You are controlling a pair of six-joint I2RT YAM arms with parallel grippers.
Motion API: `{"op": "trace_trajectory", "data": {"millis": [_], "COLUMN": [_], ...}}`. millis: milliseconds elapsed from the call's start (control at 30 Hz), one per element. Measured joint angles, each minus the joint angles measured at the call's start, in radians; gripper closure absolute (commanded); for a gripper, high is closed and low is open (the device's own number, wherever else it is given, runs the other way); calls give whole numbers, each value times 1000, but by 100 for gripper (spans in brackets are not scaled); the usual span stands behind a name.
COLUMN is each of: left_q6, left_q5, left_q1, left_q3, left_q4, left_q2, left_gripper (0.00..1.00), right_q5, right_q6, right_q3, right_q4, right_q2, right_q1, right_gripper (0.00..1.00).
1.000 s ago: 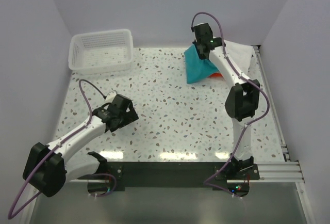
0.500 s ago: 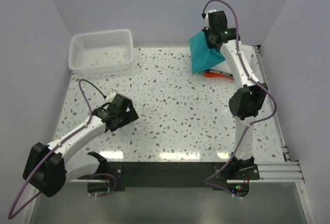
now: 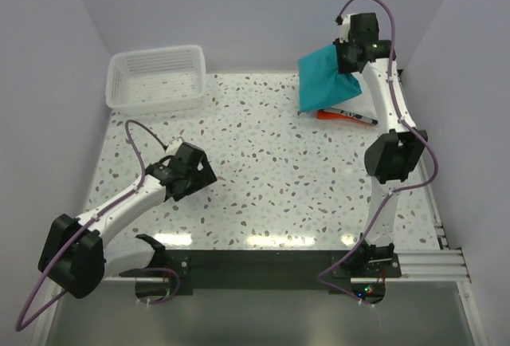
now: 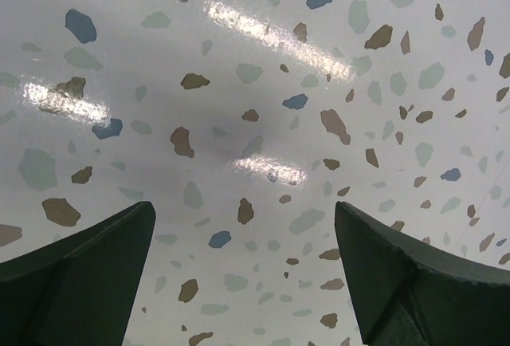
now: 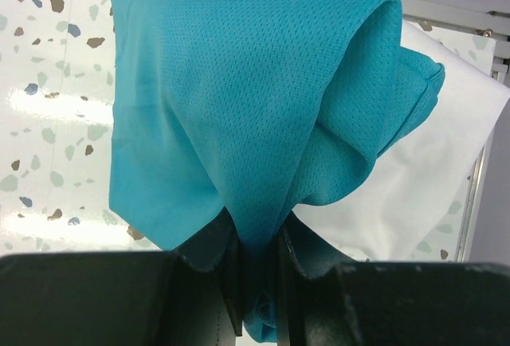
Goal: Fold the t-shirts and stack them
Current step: Neatly place the folded tshirt to the corner
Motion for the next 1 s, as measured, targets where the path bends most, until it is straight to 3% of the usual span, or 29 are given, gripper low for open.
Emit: {"op": "trace_trajectory", "data": {"millis": [500, 1000], "left_q6": [0, 7], "left_q5": [17, 23], "left_q1": [0, 0], "left_q3": [14, 31], "left_q4": [15, 23], "left_q2": [31, 47], "left_gripper": [0, 0], "right_q5": [-116, -121], "right_q6": [52, 101], "right_q3": [2, -60], "right_q4": [11, 76], "right_q2": [-18, -10], "right_q1": [-104, -196], "right_gripper": [100, 100]}}
